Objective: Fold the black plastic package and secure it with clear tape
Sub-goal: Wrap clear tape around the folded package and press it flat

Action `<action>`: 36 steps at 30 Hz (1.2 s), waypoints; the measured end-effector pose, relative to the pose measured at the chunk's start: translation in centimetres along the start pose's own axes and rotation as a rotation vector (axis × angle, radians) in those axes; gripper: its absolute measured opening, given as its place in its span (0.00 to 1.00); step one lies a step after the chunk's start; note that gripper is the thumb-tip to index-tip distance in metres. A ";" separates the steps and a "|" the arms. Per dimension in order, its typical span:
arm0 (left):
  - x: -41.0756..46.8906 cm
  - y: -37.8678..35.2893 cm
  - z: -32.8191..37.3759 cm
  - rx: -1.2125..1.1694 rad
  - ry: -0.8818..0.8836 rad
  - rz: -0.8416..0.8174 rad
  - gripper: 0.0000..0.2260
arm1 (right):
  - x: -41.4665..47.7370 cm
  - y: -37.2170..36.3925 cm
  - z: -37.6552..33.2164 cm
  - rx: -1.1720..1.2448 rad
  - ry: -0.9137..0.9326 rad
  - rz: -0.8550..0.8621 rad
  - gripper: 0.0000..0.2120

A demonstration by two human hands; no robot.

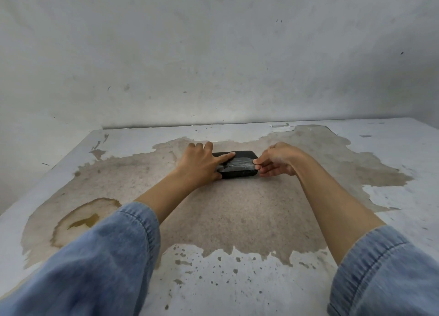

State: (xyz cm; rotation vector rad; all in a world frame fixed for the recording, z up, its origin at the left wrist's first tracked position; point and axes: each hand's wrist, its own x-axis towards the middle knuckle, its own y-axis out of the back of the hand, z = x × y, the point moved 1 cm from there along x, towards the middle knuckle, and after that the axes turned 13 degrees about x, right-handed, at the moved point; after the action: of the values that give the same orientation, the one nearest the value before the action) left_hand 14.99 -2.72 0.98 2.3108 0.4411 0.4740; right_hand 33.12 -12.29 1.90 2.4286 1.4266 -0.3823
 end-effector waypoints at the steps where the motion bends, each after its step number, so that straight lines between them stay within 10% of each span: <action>1: 0.0 -0.1 0.1 0.004 -0.003 0.005 0.29 | 0.0 0.0 0.0 -0.004 -0.003 -0.002 0.04; 13: -0.7 -1.7 1.1 -0.067 0.053 0.036 0.29 | -0.9 0.6 0.1 -0.113 -0.003 0.038 0.14; 22: -0.9 -1.7 1.2 -0.071 0.096 0.030 0.29 | -1.7 -3.9 0.9 -0.856 1.076 0.020 0.17; 36: -1.6 -3.2 1.2 -0.029 0.096 0.240 0.31 | -0.2 -4.8 4.1 -0.889 1.284 0.075 0.08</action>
State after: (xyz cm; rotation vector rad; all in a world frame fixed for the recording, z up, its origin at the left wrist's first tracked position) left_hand 13.57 -1.96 -2.49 2.3307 0.2007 0.7052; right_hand 28.55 -11.78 -2.38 1.8084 1.3219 1.7080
